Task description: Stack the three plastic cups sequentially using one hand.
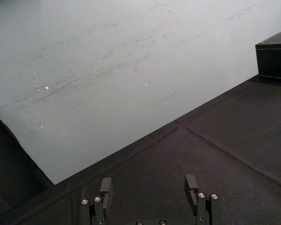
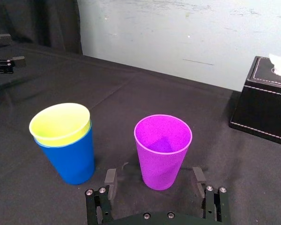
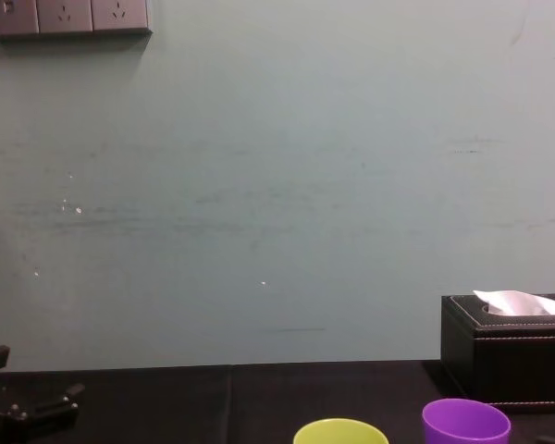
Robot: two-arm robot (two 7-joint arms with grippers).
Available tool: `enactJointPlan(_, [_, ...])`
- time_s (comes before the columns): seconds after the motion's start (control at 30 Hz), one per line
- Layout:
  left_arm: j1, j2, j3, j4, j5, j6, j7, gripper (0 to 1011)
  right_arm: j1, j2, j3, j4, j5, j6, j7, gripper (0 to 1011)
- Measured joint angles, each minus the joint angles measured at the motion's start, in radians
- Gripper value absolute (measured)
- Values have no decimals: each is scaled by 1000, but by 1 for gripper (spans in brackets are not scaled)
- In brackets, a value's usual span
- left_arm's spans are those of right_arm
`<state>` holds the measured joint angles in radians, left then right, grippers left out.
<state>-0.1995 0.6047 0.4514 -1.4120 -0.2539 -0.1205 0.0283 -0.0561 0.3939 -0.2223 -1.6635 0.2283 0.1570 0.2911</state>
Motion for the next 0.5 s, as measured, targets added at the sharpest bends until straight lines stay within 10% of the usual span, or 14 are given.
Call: enactJointPlan(0.5, [0,0,0,0,0,0,0,1010,61,-21,-9,57,-4,13,1,1003])
